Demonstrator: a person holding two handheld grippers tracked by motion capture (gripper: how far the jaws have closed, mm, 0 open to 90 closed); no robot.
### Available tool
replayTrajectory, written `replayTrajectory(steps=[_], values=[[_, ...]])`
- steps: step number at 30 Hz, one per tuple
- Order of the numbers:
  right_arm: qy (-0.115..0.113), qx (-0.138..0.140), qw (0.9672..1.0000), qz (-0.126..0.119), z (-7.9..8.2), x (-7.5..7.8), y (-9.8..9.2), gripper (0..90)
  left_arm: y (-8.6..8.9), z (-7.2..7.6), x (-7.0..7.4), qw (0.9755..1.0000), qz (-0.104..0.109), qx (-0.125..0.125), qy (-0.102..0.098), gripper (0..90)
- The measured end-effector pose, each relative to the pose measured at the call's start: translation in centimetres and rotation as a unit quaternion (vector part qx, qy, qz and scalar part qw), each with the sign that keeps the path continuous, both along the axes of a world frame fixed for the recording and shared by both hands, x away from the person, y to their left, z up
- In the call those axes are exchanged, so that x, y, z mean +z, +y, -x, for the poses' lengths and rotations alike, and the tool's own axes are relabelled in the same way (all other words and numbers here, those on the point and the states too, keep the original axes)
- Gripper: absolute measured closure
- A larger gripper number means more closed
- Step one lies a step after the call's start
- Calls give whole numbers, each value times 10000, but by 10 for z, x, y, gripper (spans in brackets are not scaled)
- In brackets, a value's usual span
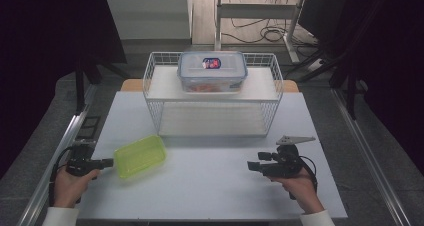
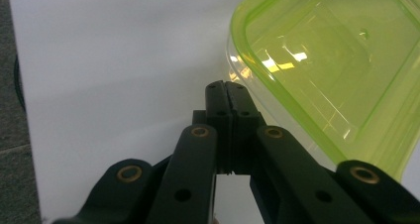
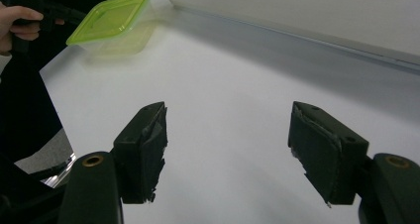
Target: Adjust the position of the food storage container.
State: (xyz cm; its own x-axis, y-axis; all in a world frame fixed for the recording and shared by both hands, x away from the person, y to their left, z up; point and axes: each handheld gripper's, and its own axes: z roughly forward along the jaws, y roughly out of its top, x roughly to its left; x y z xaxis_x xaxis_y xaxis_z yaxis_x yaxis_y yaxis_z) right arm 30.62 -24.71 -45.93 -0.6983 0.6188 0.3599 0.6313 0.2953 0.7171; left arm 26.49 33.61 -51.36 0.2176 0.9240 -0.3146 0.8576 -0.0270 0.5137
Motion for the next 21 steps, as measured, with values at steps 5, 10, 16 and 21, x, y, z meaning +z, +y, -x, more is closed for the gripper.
replayTrajectory(steps=[5,10,16,21], values=[[13,-36,10000,-14,1,0,-2,315,-12,-12,0,9999,32,-114,-16,899],[-24,-25,10000,-8,2,1,-3,315,-25,-23,-2,9996,46,-262,-15,899],[-43,-68,10000,-48,2,2,-6,315,-34,-29,-3,9994,59,-330,-29,900],[-31,-53,10000,-46,3,3,-6,314,-40,-33,-3,9992,66,-393,-51,900]])
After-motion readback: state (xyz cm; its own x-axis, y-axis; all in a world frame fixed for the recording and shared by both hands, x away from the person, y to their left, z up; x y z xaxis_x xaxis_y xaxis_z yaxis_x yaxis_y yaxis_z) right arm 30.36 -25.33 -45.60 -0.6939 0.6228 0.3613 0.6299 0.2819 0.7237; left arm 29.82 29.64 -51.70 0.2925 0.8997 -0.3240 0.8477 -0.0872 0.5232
